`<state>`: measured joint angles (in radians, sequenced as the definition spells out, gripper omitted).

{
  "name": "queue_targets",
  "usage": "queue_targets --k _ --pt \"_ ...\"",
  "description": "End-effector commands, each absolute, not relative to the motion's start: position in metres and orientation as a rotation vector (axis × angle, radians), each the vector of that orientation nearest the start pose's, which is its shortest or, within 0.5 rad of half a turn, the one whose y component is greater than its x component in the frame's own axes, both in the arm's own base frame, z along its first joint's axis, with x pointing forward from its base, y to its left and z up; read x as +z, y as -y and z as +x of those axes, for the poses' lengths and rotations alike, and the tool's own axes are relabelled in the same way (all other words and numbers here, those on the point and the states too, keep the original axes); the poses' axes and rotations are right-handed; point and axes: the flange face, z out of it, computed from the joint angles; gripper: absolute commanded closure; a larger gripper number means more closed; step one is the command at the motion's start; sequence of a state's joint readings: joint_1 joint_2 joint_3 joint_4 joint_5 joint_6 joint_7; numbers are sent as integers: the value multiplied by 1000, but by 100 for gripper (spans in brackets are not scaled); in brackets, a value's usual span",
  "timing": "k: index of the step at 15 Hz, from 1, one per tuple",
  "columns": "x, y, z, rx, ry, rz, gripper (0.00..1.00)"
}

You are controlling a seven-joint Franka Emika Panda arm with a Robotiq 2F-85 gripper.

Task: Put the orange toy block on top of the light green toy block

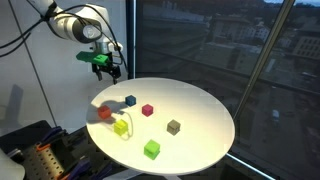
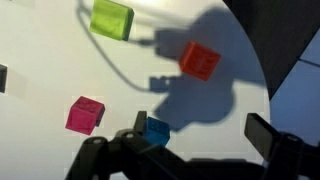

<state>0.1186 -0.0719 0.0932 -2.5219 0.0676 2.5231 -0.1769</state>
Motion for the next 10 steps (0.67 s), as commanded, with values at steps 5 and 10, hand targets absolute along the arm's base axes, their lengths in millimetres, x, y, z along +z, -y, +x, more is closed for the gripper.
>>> queue_targets --k 5,10 --pt "298 -106 449 -133 526 -3056 0" --pt "297 -104 451 -121 541 -3055 0"
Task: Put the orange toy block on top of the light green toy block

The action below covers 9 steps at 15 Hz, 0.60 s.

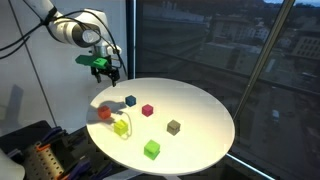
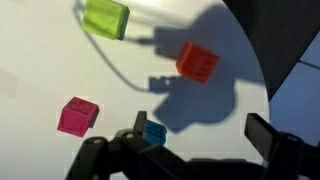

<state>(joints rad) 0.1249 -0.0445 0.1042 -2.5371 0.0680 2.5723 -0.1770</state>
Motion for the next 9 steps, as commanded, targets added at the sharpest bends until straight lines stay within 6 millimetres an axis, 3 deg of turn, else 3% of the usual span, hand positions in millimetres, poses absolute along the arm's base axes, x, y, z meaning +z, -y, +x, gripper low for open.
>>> queue_targets --k 1,9 --pt "297 -104 451 -120 541 -3056 0" --pt "297 -105 450 -127 540 -3064 0"
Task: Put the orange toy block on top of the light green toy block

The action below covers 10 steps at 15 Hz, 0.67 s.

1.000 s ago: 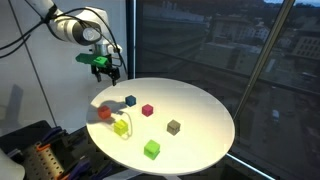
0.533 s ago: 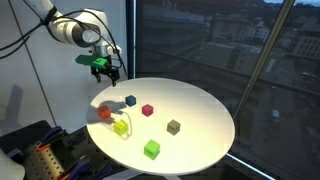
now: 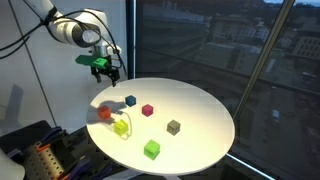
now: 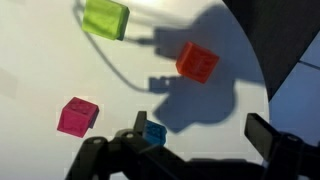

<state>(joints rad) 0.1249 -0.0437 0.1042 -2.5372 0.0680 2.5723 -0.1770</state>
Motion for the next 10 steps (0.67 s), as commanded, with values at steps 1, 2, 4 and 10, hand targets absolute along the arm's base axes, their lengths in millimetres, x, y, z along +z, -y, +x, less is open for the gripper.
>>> queue_targets --k 1,2,4,10 --pt "295 -106 450 -124 547 -3065 0" --pt "294 -106 450 -123 545 -3065 0" --pt "291 -108 449 -118 550 -3068 0" --pt "281 -113 447 -133 576 -3100 0"
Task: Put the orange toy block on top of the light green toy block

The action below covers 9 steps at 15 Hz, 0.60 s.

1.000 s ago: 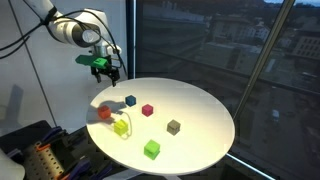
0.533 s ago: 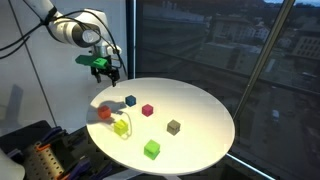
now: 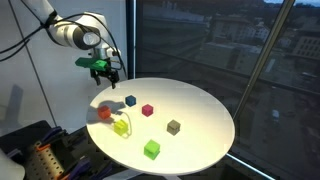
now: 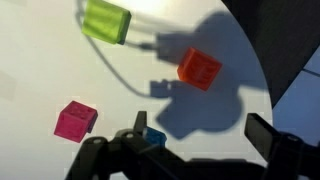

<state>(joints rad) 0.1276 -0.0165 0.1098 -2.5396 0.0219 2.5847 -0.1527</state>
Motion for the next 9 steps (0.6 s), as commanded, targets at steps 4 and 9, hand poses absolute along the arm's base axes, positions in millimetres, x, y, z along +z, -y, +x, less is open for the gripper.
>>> queue_targets --k 4,9 --pt "272 -120 445 -162 585 -3126 0" --pt "254 -131 439 -124 601 -3110 0"
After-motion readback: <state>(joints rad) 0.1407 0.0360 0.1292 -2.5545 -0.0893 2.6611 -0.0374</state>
